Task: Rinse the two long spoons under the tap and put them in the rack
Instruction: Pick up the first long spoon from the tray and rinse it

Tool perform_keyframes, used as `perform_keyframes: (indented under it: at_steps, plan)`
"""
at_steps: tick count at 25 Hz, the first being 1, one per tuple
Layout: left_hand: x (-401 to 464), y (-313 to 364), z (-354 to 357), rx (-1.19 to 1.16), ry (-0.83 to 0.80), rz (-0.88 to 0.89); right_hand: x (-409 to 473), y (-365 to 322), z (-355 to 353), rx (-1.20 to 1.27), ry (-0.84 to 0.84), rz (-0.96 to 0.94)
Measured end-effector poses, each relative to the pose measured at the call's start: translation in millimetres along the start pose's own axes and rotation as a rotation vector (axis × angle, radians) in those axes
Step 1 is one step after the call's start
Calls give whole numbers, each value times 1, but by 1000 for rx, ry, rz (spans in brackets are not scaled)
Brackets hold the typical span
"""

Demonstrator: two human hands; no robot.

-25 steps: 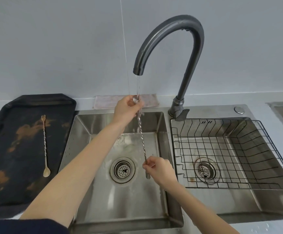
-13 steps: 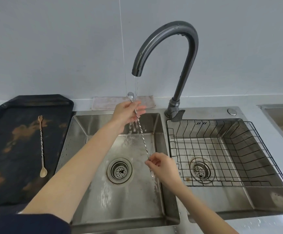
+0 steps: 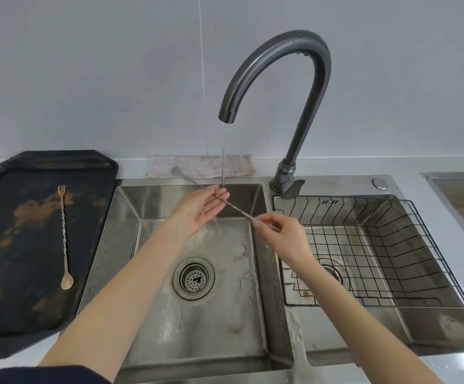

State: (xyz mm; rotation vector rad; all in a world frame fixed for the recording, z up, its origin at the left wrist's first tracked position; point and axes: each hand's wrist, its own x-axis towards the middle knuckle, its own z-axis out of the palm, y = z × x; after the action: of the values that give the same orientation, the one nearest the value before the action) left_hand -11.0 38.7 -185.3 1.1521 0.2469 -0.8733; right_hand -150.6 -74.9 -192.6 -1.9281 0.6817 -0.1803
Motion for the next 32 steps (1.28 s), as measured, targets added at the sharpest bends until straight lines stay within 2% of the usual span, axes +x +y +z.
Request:
perform_keyframes:
  at_steps: [4, 8, 10, 13, 15, 17, 20, 23, 27, 32]
  plan:
    - [5, -8, -19, -288, 75, -105, 28, -24, 1, 161, -2, -14]
    - [8, -18, -38, -407, 153, -188, 56, -47, 22, 260, -13, -16]
    - [8, -20, -45, -337, 169, -251, 66, -56, 35, 270, -31, -22]
    - [7, -20, -50, -12, 173, -275, 75, -66, 48, 269, -47, -10]
    - [6, -19, -47, 304, 210, -128, 78, -70, 49, 254, -48, -10]
    - [4, -16, -40, 602, 236, 152, 79, -71, 48, 207, -37, -35]
    - [0, -4, -19, 813, 139, 466, 74, -72, 43, 96, -4, -93]
    - [-1, 4, 3, 945, 74, 561, 69, -75, 38, 52, 36, -151]
    - [0, 9, 13, 997, 145, 685, 68, -80, 27, 42, 41, -186]
    - [-1, 13, 20, 1031, 117, 693, 71, -88, 16, 68, 14, -202]
